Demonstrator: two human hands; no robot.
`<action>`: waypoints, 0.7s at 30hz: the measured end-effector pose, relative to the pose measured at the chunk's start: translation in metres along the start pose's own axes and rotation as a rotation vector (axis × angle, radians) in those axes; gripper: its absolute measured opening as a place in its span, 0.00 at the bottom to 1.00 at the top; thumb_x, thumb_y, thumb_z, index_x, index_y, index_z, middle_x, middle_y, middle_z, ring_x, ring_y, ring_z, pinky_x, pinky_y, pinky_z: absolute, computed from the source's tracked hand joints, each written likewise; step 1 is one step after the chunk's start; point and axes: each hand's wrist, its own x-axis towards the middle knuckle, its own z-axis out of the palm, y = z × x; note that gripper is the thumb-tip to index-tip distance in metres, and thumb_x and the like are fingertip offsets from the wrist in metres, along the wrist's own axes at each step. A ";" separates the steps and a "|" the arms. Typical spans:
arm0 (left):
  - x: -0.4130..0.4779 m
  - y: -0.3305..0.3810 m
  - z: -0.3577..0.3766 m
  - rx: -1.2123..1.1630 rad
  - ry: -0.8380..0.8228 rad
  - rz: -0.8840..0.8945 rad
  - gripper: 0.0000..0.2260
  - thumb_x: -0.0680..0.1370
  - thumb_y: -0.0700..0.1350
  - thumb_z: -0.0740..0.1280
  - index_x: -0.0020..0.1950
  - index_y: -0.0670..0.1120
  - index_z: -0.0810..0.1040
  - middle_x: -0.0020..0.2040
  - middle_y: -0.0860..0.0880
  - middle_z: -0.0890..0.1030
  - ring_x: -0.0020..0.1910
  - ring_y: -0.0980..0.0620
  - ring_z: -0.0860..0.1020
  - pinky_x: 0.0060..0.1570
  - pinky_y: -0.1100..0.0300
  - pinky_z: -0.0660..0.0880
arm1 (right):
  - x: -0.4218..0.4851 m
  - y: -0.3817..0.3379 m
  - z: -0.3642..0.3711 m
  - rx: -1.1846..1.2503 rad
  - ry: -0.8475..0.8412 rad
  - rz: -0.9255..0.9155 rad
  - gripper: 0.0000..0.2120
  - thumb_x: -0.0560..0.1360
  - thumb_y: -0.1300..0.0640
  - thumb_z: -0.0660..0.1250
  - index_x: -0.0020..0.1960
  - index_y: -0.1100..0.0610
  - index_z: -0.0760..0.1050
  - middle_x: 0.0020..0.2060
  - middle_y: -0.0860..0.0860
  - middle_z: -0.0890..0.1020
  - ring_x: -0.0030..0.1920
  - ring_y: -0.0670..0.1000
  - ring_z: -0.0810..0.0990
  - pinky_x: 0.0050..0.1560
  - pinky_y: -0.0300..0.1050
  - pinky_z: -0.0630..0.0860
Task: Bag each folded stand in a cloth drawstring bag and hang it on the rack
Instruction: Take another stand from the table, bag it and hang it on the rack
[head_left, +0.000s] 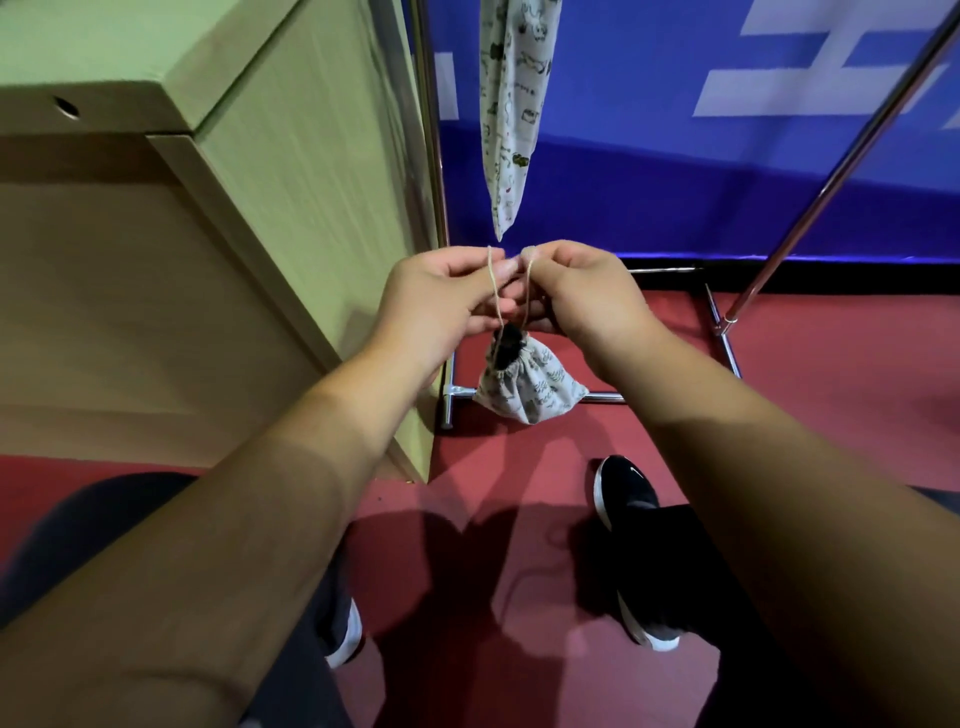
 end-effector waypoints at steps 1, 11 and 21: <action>0.001 -0.001 0.002 0.042 -0.007 0.006 0.05 0.80 0.41 0.75 0.55 0.44 0.86 0.42 0.44 0.87 0.39 0.50 0.84 0.50 0.52 0.85 | 0.001 -0.001 0.000 -0.011 0.002 0.012 0.09 0.86 0.56 0.65 0.53 0.60 0.81 0.40 0.56 0.86 0.39 0.55 0.87 0.47 0.53 0.83; 0.014 0.003 0.008 0.279 -0.170 0.027 0.13 0.73 0.48 0.78 0.47 0.39 0.86 0.39 0.43 0.81 0.38 0.49 0.76 0.44 0.53 0.73 | 0.003 -0.011 -0.004 0.128 -0.021 0.188 0.10 0.77 0.61 0.70 0.54 0.63 0.86 0.44 0.62 0.88 0.43 0.58 0.87 0.54 0.54 0.86; -0.008 0.021 0.006 0.254 -0.096 0.031 0.21 0.73 0.33 0.65 0.63 0.48 0.81 0.55 0.48 0.85 0.51 0.51 0.81 0.61 0.50 0.78 | -0.049 -0.040 -0.005 0.080 -0.020 0.044 0.07 0.80 0.64 0.67 0.44 0.60 0.79 0.37 0.59 0.77 0.27 0.49 0.68 0.33 0.44 0.66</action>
